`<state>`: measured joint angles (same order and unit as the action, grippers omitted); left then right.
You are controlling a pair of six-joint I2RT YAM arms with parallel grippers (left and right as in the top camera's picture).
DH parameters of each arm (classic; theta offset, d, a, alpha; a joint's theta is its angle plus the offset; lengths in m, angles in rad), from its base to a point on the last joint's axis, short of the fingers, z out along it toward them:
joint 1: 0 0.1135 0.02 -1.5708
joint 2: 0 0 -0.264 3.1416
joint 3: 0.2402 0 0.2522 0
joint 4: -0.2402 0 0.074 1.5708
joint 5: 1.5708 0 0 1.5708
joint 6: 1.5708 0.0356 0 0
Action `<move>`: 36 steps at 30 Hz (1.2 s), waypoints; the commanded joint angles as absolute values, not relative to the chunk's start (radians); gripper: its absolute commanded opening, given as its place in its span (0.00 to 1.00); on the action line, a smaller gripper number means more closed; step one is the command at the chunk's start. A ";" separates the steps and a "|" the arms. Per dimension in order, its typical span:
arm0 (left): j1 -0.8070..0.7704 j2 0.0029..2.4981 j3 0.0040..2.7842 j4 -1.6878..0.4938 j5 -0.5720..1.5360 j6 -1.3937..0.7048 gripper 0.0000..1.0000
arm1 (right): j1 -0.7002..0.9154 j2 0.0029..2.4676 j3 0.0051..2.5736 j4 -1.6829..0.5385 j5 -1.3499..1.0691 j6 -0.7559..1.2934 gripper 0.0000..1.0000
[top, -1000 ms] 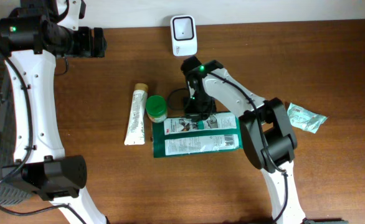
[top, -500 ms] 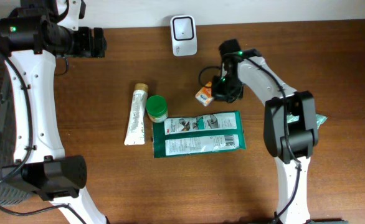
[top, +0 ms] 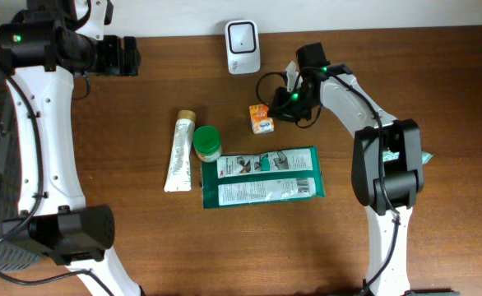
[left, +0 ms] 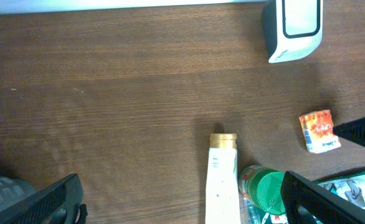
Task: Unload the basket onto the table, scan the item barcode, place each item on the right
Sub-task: 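Lift the Kleenex pack with the right gripper toward the scanner, then hold the Kleenex pack in front of the white scanner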
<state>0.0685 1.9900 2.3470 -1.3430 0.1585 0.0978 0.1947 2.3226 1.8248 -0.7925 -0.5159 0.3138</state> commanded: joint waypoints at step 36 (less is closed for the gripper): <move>0.068 1.982 2.351 -1.341 0.168 0.115 0.99 | 0.265 2.365 1.826 -0.816 -0.407 0.323 0.26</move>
